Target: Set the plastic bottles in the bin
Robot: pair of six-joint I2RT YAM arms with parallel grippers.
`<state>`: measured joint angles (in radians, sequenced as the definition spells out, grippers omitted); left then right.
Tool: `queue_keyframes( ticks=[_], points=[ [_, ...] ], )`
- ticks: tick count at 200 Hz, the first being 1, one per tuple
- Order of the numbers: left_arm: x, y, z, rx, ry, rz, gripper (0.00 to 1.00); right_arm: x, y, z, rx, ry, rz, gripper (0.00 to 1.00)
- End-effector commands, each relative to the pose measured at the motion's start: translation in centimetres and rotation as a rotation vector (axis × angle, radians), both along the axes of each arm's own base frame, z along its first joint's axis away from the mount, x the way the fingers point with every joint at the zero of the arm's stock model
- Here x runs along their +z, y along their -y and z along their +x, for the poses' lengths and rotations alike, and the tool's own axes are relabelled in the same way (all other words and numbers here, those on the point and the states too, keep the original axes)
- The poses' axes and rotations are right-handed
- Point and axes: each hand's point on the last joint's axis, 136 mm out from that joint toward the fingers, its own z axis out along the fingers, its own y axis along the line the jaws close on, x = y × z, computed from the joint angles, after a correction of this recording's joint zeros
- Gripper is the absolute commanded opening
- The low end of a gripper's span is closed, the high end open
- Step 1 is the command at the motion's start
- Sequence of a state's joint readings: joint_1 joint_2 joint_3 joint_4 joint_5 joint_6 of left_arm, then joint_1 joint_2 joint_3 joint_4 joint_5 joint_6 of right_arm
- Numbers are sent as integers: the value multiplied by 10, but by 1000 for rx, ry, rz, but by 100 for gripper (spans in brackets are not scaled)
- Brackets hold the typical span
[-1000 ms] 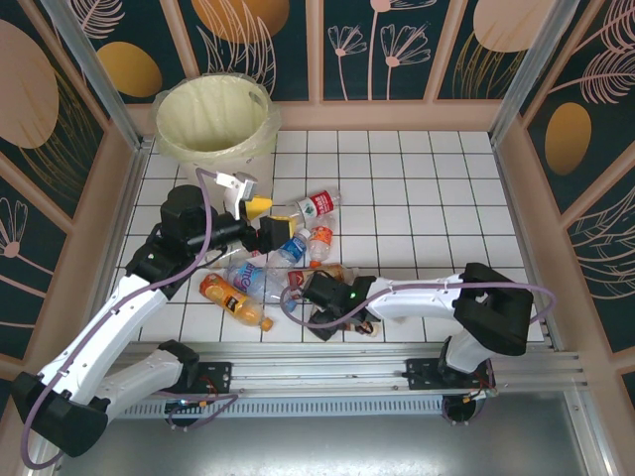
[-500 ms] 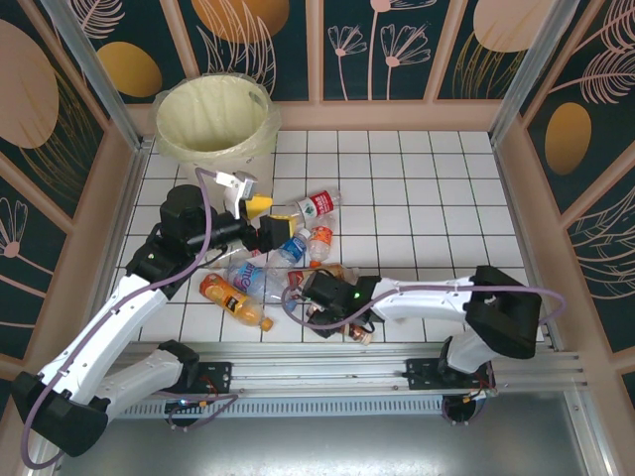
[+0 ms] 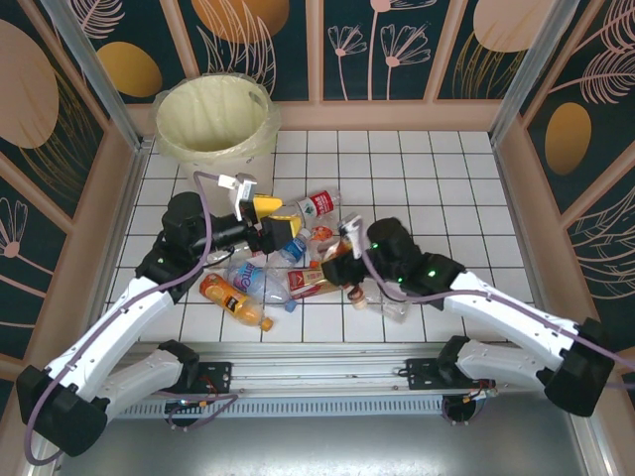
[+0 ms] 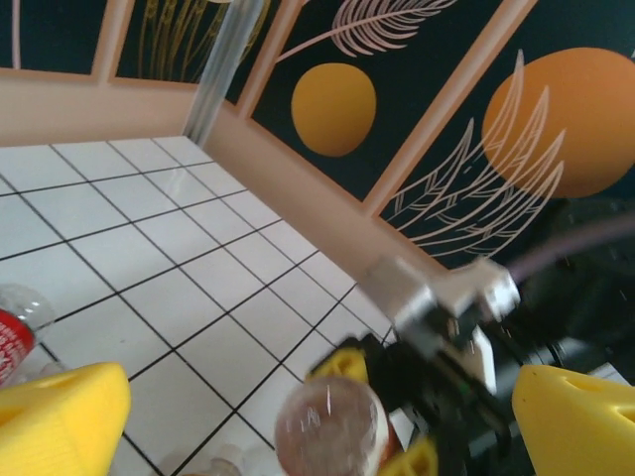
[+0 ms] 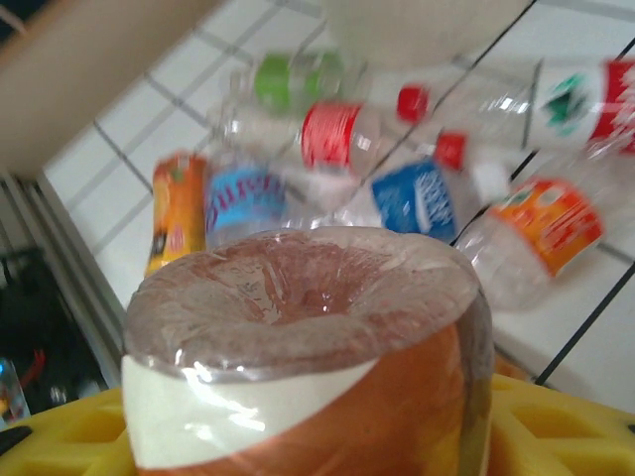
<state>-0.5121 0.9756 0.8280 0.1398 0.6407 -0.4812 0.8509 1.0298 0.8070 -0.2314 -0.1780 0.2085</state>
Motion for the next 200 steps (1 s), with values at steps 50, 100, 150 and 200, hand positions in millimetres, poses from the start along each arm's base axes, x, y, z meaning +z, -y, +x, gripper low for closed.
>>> queue_keyframes(
  ticks=[50, 100, 150, 200],
  points=[
    [-14, 55, -22, -183, -9, -104, 98, 93, 34, 58, -148, 0, 400, 61],
    [-26, 100, -25, -249, -33, -99, 97, 131, 38, 65, -129, -26, 544, 61],
    [-28, 128, -23, -301, -53, -99, 86, 144, 33, 60, -75, -33, 598, 61],
    [-30, 138, -29, -358, -69, -103, 62, 144, 32, 59, -73, -30, 599, 61]
  ],
)
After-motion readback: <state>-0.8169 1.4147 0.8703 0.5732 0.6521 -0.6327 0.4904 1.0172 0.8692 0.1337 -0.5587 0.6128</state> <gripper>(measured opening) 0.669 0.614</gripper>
